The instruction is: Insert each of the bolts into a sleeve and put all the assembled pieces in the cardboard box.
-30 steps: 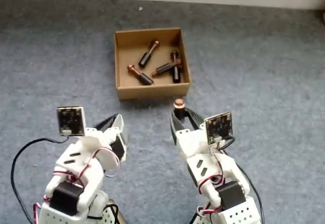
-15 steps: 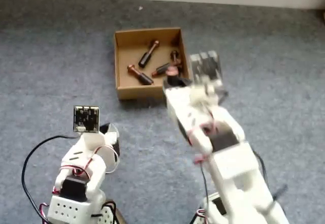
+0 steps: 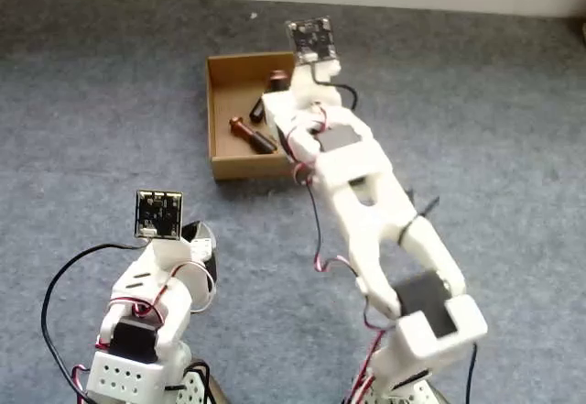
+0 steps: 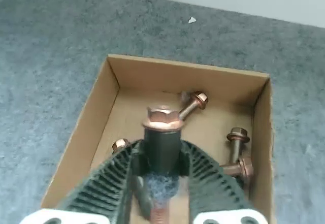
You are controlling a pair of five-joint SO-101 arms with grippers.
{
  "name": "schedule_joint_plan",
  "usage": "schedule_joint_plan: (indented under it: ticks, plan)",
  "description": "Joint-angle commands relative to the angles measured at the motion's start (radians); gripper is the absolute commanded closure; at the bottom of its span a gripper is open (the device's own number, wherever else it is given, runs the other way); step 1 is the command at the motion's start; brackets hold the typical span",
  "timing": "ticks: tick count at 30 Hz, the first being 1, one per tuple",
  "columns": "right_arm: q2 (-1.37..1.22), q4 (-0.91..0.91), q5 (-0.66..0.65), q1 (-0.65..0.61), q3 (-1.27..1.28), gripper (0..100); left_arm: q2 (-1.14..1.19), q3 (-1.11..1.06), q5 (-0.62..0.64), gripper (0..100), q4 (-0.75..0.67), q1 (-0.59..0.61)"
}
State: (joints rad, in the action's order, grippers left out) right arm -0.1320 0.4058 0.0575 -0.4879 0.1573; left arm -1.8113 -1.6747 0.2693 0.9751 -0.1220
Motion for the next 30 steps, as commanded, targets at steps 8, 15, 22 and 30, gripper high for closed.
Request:
schedule_joint_plan:
  ticks: [8, 15, 22, 30]
  plan:
    - [0.108, 0.045, 0.005, 0.015, -0.116, 85.8, -0.005, -0.021, -0.008, 99, 0.014, 0.001]
    - [0.268, 0.341, 0.005, 0.038, -0.108, 99.2, -0.005, -0.021, -0.008, 99, 0.015, 0.001]
    - [0.4, 0.717, 0.005, 0.104, -0.108, 98.8, -0.005, -0.021, -0.005, 99, 0.017, 0.002]
    - [0.526, 1.159, 0.005, 0.108, -0.108, 98.8, -0.005, -0.021, -0.003, 99, 0.014, 0.002]
